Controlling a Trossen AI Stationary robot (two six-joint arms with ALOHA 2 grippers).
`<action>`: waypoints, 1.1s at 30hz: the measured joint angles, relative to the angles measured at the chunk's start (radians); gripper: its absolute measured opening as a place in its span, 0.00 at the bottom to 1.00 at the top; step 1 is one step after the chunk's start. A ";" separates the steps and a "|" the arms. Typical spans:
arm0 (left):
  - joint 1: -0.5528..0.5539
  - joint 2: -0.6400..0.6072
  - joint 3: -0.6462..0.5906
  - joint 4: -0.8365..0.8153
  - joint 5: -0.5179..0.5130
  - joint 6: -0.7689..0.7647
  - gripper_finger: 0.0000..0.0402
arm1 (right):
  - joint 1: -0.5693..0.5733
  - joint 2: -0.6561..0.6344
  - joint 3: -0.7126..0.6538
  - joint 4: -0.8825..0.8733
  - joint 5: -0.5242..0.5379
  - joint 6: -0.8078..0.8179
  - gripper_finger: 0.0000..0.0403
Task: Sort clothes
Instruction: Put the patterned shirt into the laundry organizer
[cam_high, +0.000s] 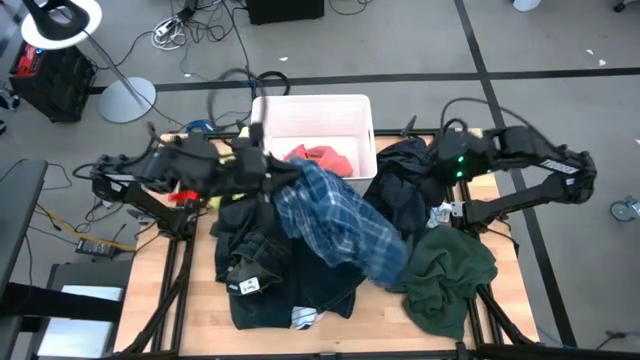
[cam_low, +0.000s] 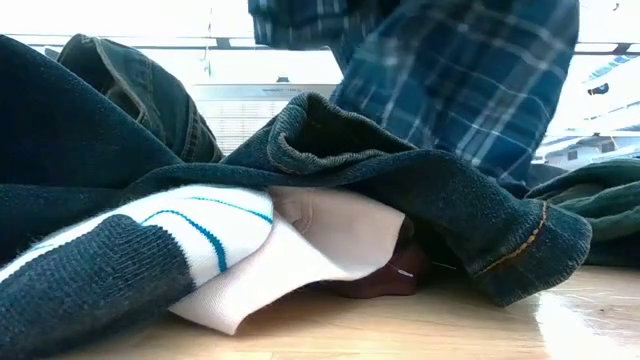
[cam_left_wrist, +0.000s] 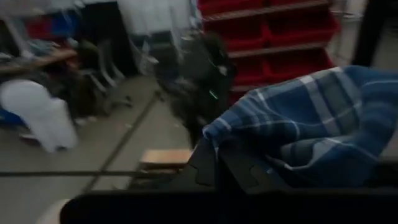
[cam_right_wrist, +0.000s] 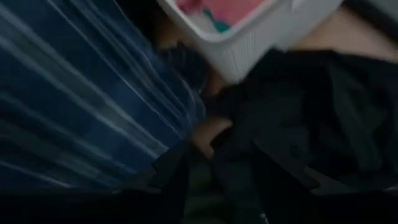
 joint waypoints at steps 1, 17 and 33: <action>0.000 0.000 0.019 -0.002 -0.021 0.019 0.00 | 0.011 -0.010 -0.039 0.023 0.000 0.017 0.41; 0.079 0.003 0.128 0.420 -0.097 0.241 0.00 | 0.238 -0.079 -0.499 0.639 0.048 0.188 0.41; 0.266 0.002 0.147 0.833 -0.056 0.316 0.00 | 0.397 -0.069 -0.635 0.824 0.097 0.275 0.41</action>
